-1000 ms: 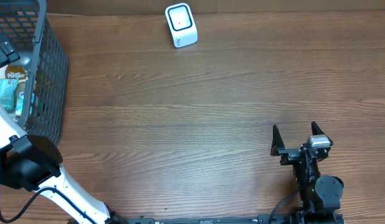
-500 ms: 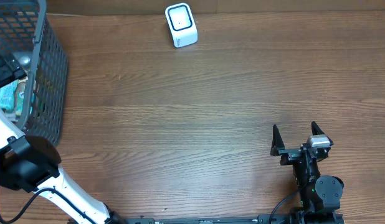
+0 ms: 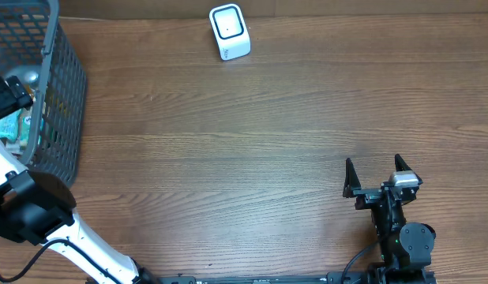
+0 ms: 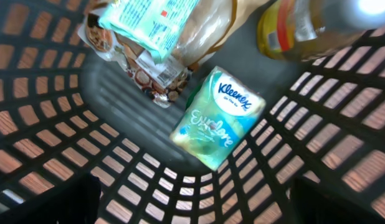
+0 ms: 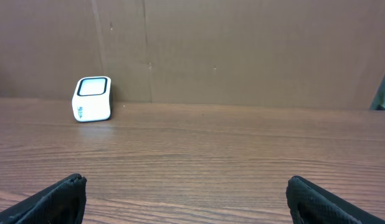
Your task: Scan the item barcode
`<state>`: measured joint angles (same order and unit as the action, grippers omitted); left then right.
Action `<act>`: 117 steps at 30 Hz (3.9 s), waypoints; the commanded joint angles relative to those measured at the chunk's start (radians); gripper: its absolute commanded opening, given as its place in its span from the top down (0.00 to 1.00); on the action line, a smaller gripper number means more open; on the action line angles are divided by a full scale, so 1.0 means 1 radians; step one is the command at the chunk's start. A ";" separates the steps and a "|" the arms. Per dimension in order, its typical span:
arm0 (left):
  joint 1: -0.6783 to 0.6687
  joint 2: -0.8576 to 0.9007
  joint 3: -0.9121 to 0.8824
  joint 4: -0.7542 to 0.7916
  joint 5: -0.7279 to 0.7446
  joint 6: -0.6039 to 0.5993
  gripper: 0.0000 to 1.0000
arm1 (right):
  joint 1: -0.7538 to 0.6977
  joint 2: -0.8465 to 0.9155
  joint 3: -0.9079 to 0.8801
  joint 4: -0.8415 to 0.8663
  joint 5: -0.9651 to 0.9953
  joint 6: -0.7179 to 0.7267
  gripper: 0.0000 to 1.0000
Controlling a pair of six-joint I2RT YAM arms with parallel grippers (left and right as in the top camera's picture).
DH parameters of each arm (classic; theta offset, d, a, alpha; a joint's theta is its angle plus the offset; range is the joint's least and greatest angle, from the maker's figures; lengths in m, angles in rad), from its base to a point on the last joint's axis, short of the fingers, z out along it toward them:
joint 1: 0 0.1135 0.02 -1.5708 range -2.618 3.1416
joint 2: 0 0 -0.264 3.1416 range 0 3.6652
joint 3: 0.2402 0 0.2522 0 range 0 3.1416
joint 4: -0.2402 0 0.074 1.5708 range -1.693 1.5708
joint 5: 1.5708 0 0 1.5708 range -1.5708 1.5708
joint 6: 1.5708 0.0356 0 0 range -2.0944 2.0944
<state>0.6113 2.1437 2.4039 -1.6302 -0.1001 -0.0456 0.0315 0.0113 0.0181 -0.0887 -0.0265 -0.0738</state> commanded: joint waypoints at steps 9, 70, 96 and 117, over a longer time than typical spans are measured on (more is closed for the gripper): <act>0.010 0.011 -0.209 0.109 -0.007 0.024 0.00 | -0.005 -0.006 -0.010 0.007 0.002 0.007 0.00; 0.082 -0.027 -0.503 0.315 0.071 0.044 0.01 | -0.005 -0.006 -0.010 0.007 0.002 0.007 0.00; 0.129 -0.027 -0.503 0.291 0.097 0.019 0.26 | -0.005 -0.006 -0.010 0.006 0.002 0.007 0.00; 0.129 -0.025 -0.556 0.323 0.097 -0.008 0.16 | -0.005 -0.006 -0.010 0.007 0.002 0.007 0.00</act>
<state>0.7341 2.1418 1.8698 -1.3155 -0.0143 -0.0315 0.0315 0.0109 0.0181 -0.0891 -0.0261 -0.0742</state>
